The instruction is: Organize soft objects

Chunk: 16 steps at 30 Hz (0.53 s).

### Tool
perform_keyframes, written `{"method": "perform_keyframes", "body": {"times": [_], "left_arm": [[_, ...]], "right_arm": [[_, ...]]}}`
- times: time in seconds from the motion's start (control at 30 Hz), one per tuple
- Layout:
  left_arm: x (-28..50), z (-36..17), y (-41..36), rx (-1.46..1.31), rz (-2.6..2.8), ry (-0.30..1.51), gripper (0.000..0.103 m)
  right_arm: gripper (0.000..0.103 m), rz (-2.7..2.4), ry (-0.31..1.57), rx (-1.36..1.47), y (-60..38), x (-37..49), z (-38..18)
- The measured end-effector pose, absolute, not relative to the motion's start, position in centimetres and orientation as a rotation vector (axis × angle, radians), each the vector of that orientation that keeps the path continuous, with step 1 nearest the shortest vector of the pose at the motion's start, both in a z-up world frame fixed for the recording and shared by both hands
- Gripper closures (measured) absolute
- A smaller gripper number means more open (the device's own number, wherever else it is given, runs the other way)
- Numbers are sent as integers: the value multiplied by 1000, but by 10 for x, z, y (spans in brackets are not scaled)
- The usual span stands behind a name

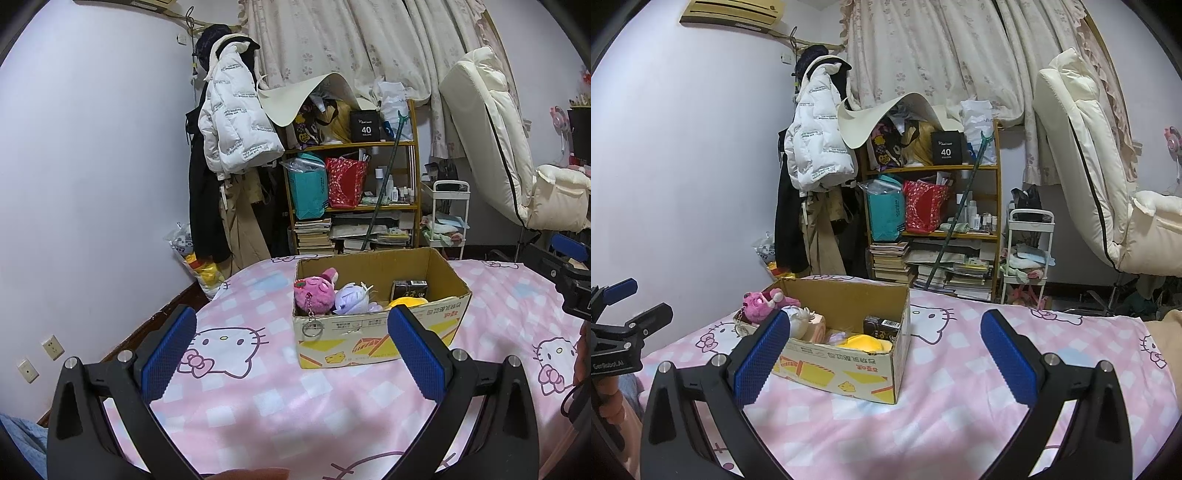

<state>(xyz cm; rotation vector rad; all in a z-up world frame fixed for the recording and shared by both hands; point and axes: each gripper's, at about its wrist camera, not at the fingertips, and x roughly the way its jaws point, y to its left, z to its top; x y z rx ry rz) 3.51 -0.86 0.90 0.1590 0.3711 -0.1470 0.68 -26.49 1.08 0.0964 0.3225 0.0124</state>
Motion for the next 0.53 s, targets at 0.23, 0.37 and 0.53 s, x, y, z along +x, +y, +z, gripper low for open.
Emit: {"method": "perform_keyframes", "body": {"times": [0.23, 0.37, 0.53], "left_arm": [[35, 8, -6, 149, -157, 372, 1], [37, 6, -5, 155, -153, 389, 1], [37, 6, -5, 159, -149, 393, 1]], "right_arm": [[0, 8, 324, 98, -265, 6, 10], [0, 9, 325, 96, -265, 6, 11], [0, 4, 326, 94, -264, 6, 10]]}}
